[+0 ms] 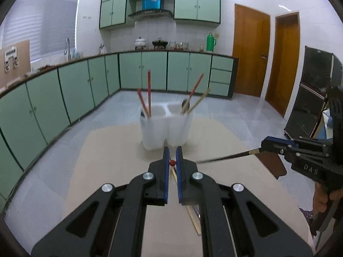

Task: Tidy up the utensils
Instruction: 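Lift both chopsticks and drop them into the white utensil holder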

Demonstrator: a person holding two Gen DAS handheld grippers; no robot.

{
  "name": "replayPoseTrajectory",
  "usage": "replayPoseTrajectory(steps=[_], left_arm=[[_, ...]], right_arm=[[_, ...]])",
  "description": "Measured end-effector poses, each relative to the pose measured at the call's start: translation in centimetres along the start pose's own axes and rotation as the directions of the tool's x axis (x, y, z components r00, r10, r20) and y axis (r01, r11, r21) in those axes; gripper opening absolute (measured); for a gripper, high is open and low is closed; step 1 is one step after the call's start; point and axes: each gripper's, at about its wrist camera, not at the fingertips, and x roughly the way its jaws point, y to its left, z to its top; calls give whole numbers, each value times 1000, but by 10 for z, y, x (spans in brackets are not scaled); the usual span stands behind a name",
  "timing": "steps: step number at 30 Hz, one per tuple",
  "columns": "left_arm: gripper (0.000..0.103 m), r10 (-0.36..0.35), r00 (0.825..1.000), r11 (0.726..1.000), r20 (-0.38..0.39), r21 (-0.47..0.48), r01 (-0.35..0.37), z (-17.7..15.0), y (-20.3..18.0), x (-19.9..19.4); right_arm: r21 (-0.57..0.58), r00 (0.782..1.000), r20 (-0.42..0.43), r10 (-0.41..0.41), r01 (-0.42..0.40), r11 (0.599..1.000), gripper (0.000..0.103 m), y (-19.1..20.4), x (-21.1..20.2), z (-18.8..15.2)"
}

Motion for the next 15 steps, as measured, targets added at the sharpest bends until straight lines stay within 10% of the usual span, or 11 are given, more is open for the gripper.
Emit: replayPoseTrajectory(steps=[15], left_arm=[[5,-78,995,995,64,68,73,57,-11,-8]], right_arm=[[-90,992,1,129,-128,988,6,13,-13,82]])
